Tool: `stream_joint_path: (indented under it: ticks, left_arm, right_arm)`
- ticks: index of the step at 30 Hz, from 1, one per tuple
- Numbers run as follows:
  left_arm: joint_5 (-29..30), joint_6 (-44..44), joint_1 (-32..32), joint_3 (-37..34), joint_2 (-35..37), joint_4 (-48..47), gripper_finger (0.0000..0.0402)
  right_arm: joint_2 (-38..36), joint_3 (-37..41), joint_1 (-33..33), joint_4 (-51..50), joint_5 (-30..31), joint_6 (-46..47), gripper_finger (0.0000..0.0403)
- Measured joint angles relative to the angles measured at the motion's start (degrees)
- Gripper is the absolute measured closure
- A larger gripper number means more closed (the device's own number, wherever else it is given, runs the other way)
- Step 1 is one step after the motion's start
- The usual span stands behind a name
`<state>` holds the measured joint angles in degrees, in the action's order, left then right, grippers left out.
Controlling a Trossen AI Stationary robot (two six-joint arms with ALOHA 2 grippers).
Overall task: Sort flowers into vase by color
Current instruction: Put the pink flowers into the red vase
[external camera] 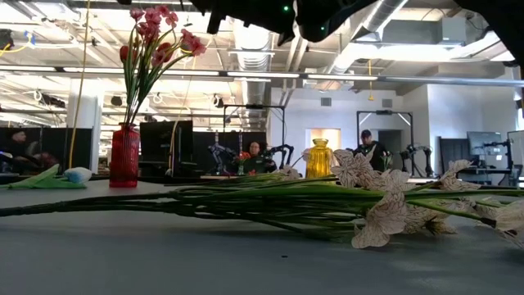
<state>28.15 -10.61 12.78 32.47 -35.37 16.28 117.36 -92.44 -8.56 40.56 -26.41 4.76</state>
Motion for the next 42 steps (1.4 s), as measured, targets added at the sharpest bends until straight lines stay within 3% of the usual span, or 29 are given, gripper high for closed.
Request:
stream_joint_path:
  ticks: [13,25,37,42]
  left_arm:
    - [-2.37,2.84,-0.02,0.00,-1.01,1.27,0.0263]
    - [-2.41,3.32,0.00,0.00,-0.99,0.01,0.0384]
    - [-2.15,3.34,0.02,0.00,-0.99,-0.41,0.0399]
    - [0.42,2.96,0.03,0.00,-0.90,-1.10,0.0399]
  right_arm:
    - [-0.02,0.00,2.56,-2.33,5.41,-3.54,0.0367]
    - [-0.02,0.00,2.54,-2.15,5.52,-3.76,0.0364]
    - [-0.07,-0.02,2.38,-2.93,5.32,-1.77,0.0236]
    - [-0.58,-0.02,1.21,-6.51,-1.54,-0.29,0.0196]
